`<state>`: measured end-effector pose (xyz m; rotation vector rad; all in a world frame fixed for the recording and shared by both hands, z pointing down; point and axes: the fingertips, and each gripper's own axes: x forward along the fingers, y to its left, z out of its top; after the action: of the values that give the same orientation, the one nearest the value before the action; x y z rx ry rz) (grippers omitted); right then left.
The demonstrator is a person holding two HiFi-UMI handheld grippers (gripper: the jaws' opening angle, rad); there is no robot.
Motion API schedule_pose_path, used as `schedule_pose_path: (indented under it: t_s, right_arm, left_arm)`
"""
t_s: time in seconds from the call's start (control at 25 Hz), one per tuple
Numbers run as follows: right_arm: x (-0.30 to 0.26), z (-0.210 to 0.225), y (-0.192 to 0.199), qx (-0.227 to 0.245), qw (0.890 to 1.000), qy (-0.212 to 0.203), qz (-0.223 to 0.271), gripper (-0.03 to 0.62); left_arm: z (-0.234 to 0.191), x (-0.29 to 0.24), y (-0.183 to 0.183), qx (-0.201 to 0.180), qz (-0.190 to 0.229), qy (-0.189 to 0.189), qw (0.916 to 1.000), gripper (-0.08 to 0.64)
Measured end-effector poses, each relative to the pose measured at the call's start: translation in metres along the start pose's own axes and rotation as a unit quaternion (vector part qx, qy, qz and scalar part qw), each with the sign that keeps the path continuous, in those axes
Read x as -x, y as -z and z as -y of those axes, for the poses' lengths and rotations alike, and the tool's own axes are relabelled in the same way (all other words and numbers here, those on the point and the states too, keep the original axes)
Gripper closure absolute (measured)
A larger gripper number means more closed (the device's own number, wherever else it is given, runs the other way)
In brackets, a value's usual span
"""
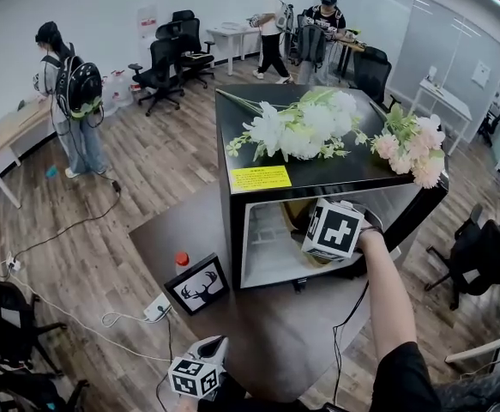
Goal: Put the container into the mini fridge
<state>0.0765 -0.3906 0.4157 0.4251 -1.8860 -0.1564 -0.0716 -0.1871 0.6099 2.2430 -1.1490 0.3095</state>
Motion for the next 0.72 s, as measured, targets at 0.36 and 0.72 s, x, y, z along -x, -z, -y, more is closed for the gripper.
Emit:
schedule_pose_path:
  t_s: [0.36,0.72]
  right_arm:
    - [0.002,-0.001,0.004,0.0,1.0,0.02,0.004,0.421]
    - [0.044,0.007,-0.023,-0.066,0.981,0.106,0.149,0.237]
  left_arm:
    - [0.0,0.003,0.002,-0.002,0.0,-0.004,1.0,0.551]
    - [0.002,0.01,-0.006,-0.008,0.012,-0.01,0.9998,0.551]
